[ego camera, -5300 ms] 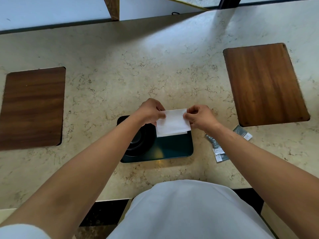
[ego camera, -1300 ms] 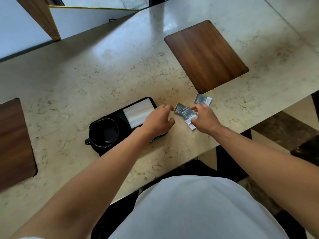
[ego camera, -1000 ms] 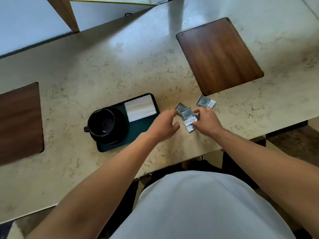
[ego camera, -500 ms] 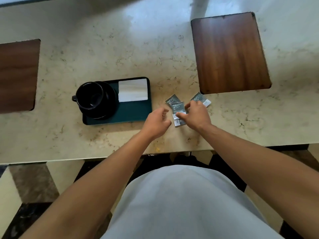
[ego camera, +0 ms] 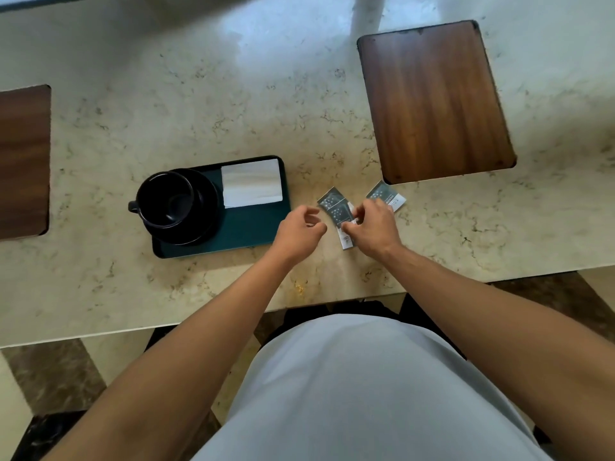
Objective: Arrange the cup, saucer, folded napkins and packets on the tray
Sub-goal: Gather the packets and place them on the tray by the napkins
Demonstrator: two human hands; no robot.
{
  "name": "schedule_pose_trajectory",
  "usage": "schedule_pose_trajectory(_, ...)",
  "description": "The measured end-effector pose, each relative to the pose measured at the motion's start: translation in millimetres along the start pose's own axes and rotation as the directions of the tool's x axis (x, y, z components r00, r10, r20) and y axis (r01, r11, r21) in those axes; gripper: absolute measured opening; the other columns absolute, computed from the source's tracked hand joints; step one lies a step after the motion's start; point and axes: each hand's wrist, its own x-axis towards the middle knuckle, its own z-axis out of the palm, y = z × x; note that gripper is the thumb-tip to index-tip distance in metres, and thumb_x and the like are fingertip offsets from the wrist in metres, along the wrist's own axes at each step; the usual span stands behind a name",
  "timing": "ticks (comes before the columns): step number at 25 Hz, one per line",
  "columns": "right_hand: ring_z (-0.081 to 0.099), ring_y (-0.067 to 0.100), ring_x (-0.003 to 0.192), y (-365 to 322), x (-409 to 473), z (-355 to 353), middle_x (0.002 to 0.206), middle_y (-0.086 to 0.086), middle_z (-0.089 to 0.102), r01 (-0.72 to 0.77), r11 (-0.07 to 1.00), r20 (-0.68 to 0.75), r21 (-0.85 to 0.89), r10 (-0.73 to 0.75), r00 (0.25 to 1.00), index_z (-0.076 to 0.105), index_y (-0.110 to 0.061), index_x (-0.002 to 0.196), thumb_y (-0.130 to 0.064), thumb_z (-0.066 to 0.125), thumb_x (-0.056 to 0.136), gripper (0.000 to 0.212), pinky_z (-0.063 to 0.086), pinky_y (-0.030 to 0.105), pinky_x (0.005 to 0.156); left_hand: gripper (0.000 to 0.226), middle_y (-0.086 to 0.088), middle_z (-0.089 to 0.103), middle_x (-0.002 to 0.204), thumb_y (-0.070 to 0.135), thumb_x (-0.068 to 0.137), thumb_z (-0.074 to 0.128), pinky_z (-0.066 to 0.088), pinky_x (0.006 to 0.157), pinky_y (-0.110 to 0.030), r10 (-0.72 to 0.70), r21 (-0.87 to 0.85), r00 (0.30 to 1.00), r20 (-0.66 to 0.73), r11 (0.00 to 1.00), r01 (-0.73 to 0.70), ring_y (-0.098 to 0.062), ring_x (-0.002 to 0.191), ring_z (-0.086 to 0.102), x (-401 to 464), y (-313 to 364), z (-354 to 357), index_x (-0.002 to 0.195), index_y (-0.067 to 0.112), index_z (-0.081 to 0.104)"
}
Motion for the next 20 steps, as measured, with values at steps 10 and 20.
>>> schedule_pose_trajectory(10, 0.067, 0.017, 0.091, -11, -15, -21, 0.098, 0.001, 0.072, 0.272, 0.929, 0.123, 0.252, -0.31, 0.943, 0.074, -0.013, 0.103, -0.013, 0.068, 0.096, 0.01, 0.055, 0.032, 0.081, 0.038, -0.012, 0.073, 0.115, 0.005, 0.088, 0.076, 0.062, 0.09, -0.039, -0.001, -0.282, 0.973, 0.232, 0.957, 0.068, -0.025, 0.105, 0.072, -10, 6, -18, 0.125, 0.006, 0.068)
schedule_pose_trajectory(20, 0.062, 0.004, 0.083, -5, -7, -17, 0.098, -0.008, 0.067, 0.261, 0.945, 0.039, 0.195, -0.273, 0.961, 0.076, -0.018, 0.109, -0.017, 0.068, 0.098, 0.013, 0.053, 0.022, 0.079, 0.017, -0.018, 0.078, 0.101, -0.001, 0.101, 0.058, 0.065, 0.078, -0.039, -0.063, -0.48, 0.964, 0.257, 0.858, 0.184, -0.032, 0.093, 0.077, -23, -14, -12, 0.115, 0.002, 0.067)
